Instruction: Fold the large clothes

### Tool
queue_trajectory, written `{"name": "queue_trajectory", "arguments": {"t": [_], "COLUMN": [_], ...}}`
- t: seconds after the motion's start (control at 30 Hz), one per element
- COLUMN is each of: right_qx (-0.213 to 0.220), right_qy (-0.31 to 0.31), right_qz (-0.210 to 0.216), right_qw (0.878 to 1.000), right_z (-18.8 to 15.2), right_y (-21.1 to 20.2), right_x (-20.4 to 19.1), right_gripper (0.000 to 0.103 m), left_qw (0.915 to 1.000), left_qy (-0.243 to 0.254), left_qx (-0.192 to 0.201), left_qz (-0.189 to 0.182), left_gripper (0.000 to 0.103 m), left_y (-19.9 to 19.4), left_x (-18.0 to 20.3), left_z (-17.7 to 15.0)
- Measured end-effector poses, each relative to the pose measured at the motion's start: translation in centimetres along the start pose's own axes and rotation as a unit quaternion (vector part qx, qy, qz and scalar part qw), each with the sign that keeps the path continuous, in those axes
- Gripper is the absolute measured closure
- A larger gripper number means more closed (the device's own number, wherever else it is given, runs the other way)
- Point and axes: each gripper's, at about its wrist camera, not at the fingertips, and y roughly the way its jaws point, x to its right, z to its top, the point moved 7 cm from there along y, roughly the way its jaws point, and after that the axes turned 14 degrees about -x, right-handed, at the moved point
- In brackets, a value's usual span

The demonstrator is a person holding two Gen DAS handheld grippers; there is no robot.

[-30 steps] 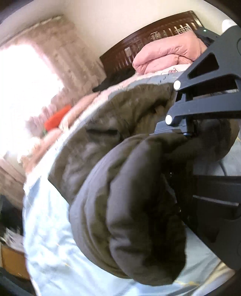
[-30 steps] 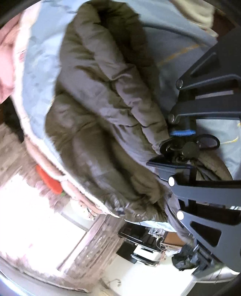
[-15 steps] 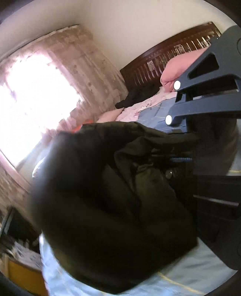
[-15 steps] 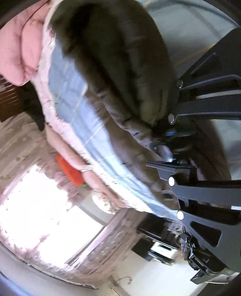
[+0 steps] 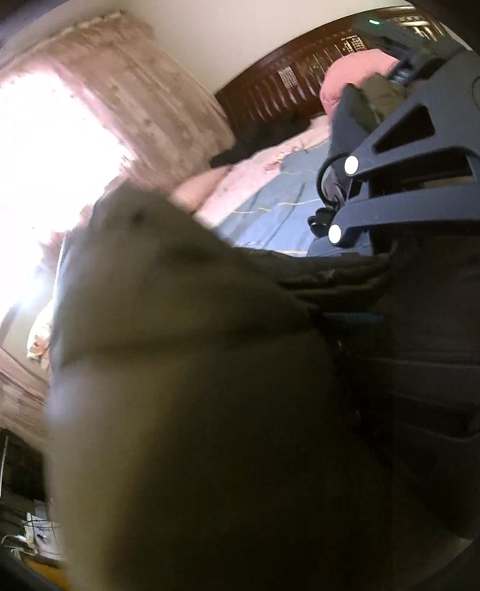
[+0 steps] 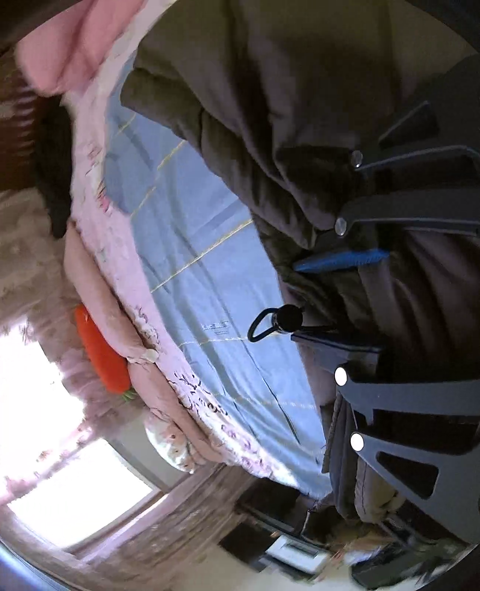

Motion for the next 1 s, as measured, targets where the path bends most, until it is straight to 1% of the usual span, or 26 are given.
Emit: {"name": "queue_trajectory", "arguments": {"t": [0.1, 0.17, 0.23, 0.3, 0.37, 0.4, 0.43, 0.47, 0.5, 0.53, 0.57, 0.63, 0.67, 0.7, 0.73, 0.77, 0.8, 0.83, 0.87, 0.9, 1.0], "right_qx": [0.001, 0.008, 0.011, 0.01, 0.007, 0.003, -0.004, -0.009, -0.011, -0.011, -0.009, 0.009, 0.018, 0.036, 0.053, 0.072, 0.083, 0.091, 0.095, 0.092, 0.076], "right_qy": [-0.051, -0.058, -0.055, -0.049, -0.038, -0.036, -0.036, -0.035, -0.038, -0.043, -0.049, -0.069, -0.073, -0.076, -0.075, -0.073, -0.073, -0.073, -0.074, -0.073, -0.058], "right_qz": [-0.033, -0.042, -0.037, -0.018, 0.006, 0.015, 0.022, 0.021, 0.016, 0.011, 0.009, 0.015, 0.018, 0.024, 0.032, 0.04, 0.044, 0.047, 0.046, 0.037, 0.009], "right_qw": [0.998, 0.997, 0.998, 0.999, 0.999, 0.999, 0.999, 0.999, 0.999, 0.999, 0.999, 0.997, 0.997, 0.996, 0.995, 0.994, 0.993, 0.992, 0.992, 0.992, 0.995], "right_z": [0.9, 1.2, 1.7, 1.8, 1.7, 1.3, 1.0, 0.7, 0.4, 0.3, 0.2, 0.4, 0.6, 0.8, 0.8, 0.7, 0.6, 0.4, 0.1, -0.4, -1.8], "right_y": [2.3, 3.4, 4.1, 4.2, 3.7, 3.2, 2.5, 1.8, 0.7, -0.1, -0.9, -3.8, -4.7, -6.5, -8.0, -10.0, -11.2, -12.1, -12.9, -13.2, -12.8], "right_x": [-1.5, -1.6, -1.3, -0.8, -0.4, -0.4, -0.4, -0.6, -0.9, -1.2, -1.6, -2.6, -3.0, -3.4, -3.7, -3.9, -4.0, -3.9, -3.8, -3.4, -1.4], "right_gripper": [0.064, 0.062, 0.06, 0.057, 0.053, 0.045, 0.035, 0.029, 0.016, 0.006, 0.002, 0.001, 0.001, 0.001, 0.001, 0.001, 0.001, 0.001, 0.001, 0.001, 0.001], "left_qw": [0.9997, 0.9995, 0.9993, 0.9991, 0.999, 0.9979, 0.9971, 0.9964, 0.9966, 0.997, 0.9973, 0.9968, 0.9963, 0.9956, 0.995, 0.9931, 0.9914, 0.9891, 0.9879, 0.9877, 0.9907], "left_qy": [0.003, -0.001, -0.001, 0.005, 0.032, 0.053, 0.064, 0.073, 0.074, 0.072, 0.068, 0.067, 0.074, 0.083, 0.093, 0.11, 0.12, 0.131, 0.136, 0.132, 0.111], "left_qx": [0.024, 0.032, 0.038, 0.041, 0.026, 0.021, 0.02, 0.022, 0.023, 0.023, 0.027, 0.041, 0.042, 0.04, 0.037, 0.041, 0.051, 0.066, 0.074, 0.084, 0.077], "left_qz": [0.005, 0.004, 0.005, 0.001, 0.018, 0.032, 0.036, 0.036, 0.029, 0.018, 0.005, -0.012, -0.015, -0.015, -0.009, 0.004, 0.012, 0.013, -0.002, -0.009, -0.016], "left_gripper": [0.084, 0.084, 0.084, 0.084, 0.08, 0.079, 0.074, 0.069, 0.065, 0.057, 0.047, 0.037, 0.034, 0.032, 0.028, 0.027, 0.021, 0.011, 0.002, 0.002, 0.002], "left_y": [0.8, 1.2, 1.4, 1.0, 1.1, 0.6, 0.2, -0.8, -1.6, -2.3, -3.6, -6.3, -6.9, -7.9, -8.8, -10.1, -11.1, -12.6, -13.2, -14.3, -15.9], "left_x": [-0.7, -0.9, -0.9, -0.5, 0.3, 0.8, 1.2, 1.7, 2.0, 2.2, 2.5, 3.3, 4.0, 4.8, 4.8, 5.5, 5.8, 6.2, 6.7, 6.9, 6.2], "left_z": [-0.2, -0.3, -0.5, -1.0, -0.5, -0.6, -0.4, -0.4, -0.4, -0.3, -0.4, -0.1, 0.0, -0.2, -0.4, -0.8, -1.0, -1.5, -1.3, -1.4, -1.3]}}
